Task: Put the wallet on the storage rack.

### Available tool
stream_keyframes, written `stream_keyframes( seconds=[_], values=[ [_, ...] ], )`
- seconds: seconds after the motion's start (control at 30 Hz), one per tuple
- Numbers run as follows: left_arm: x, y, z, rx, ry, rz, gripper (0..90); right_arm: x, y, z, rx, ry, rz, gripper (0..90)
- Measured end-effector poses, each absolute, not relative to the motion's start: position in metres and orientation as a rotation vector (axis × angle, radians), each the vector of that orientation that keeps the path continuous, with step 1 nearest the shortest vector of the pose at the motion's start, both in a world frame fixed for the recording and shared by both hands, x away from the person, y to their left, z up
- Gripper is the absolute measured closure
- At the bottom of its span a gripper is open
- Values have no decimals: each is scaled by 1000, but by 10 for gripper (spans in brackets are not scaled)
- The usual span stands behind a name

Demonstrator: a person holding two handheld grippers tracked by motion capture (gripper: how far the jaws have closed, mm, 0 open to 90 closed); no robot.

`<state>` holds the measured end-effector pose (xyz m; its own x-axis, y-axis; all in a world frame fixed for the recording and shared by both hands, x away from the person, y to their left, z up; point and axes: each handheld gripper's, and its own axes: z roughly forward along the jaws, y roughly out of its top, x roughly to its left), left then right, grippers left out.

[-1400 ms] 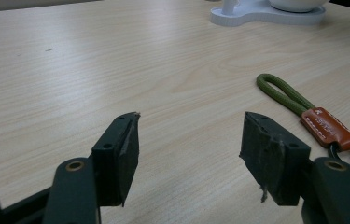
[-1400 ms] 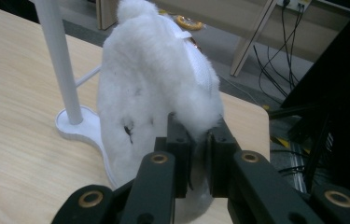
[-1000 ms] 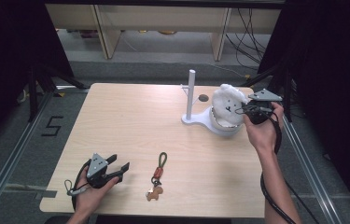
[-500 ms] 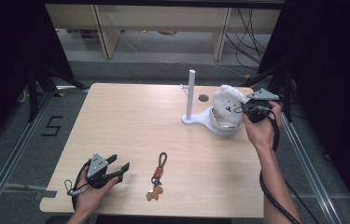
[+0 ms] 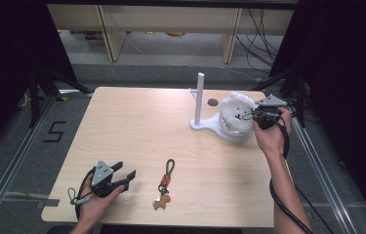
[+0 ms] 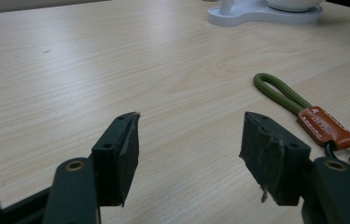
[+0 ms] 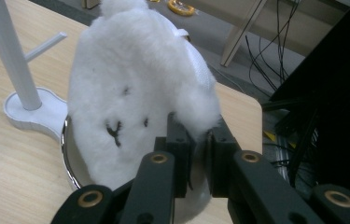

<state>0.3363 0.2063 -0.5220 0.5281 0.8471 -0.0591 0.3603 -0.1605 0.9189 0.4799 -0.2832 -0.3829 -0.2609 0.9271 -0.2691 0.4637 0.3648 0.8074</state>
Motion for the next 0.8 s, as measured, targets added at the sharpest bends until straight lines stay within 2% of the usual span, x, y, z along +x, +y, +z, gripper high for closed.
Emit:
stream_keyframes(
  seconds=[0.53, 0.73, 0.8],
  values=[
    [337, 206, -522, 1743, 1020, 593, 363, 489, -285, -395, 1192, 1889, 676, 792],
    [337, 207, -522, 1745, 1022, 591, 363, 492, -285, -397, 1217, 1897, 646, 729],
    [337, 207, -522, 1745, 1022, 591, 363, 494, -286, -398, 1208, 1898, 629, 670]
  ],
)
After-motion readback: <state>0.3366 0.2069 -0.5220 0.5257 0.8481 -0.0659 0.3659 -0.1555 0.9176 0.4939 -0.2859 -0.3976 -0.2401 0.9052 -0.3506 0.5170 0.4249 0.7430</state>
